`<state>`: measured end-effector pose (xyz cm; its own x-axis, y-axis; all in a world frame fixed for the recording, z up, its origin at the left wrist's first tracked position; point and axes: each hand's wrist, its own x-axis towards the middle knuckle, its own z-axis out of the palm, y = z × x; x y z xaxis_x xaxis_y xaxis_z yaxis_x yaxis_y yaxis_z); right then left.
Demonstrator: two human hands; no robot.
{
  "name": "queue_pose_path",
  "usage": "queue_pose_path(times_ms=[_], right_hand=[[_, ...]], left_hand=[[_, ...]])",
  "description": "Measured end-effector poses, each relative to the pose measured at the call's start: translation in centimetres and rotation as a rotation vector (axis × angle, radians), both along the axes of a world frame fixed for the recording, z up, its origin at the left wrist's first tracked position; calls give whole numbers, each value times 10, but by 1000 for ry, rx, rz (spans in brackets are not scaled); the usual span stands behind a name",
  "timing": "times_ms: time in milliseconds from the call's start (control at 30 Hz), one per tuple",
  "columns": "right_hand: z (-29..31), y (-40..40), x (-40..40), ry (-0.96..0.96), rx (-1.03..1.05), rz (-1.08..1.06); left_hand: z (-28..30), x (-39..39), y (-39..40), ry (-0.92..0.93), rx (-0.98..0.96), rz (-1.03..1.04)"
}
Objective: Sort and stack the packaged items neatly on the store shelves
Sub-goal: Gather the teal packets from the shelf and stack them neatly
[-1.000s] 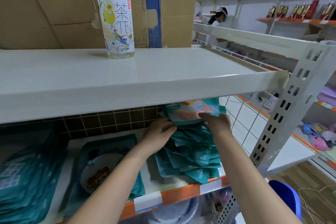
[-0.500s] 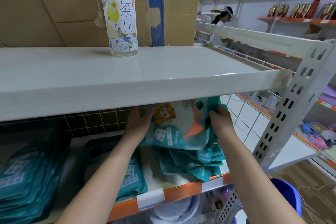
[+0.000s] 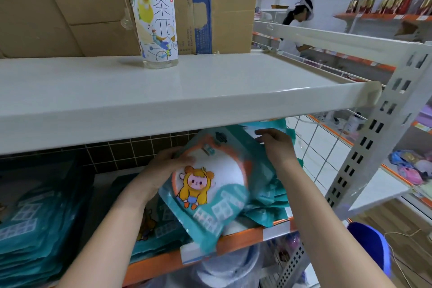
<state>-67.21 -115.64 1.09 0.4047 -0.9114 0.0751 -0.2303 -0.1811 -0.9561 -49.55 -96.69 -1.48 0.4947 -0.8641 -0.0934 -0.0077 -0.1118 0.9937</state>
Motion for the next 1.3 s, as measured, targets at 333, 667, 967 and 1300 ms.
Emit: queue_pose_path(times_ms=[333, 667, 967, 1300], right_hand=[[-36, -32, -30, 547, 56, -210], [-16, -38, -27, 270, 98, -256], [-9, 2, -6, -5, 275, 114], [-16, 65, 43, 58, 99, 397]], left_hand=[[-12, 11, -21, 456, -110, 451], [-22, -5, -46, 417, -23, 363], [-23, -9, -50, 430, -83, 339], [-34, 21, 29, 269, -135, 449]])
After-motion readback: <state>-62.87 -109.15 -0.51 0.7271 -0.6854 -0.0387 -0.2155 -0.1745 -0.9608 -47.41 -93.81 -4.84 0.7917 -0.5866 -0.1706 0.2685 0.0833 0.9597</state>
